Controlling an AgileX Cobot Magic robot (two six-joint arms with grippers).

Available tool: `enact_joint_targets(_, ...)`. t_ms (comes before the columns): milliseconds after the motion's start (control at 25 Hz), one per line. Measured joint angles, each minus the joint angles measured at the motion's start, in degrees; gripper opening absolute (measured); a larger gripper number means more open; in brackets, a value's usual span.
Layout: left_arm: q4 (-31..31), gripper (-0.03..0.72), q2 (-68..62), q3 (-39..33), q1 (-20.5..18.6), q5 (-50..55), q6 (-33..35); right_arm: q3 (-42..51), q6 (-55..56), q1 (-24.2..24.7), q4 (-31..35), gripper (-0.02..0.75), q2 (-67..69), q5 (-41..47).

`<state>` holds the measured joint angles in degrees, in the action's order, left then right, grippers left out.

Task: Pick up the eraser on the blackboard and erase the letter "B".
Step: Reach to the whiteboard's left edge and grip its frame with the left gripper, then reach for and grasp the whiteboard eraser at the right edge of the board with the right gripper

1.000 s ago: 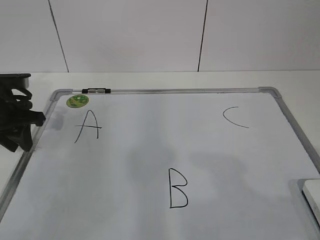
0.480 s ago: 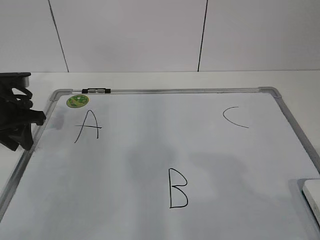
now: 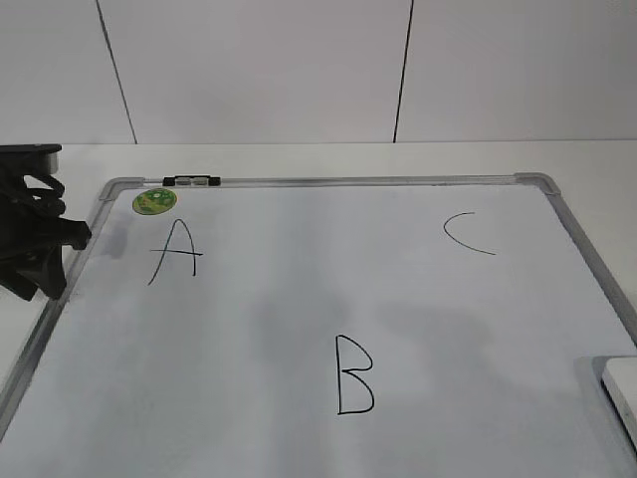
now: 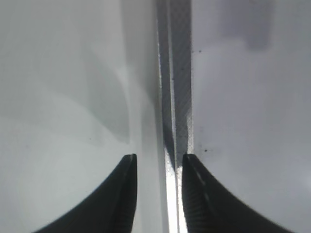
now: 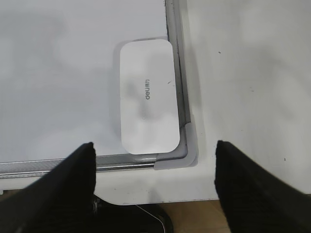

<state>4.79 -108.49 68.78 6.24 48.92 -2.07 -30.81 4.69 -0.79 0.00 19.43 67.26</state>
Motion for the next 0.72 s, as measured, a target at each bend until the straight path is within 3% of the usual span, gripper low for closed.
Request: enact_joint_targets(720,0.9,0.241,0.0,0.0,0.0,0.0,0.0,0.0,0.0,0.0,0.0,0.584,0.0,0.0)
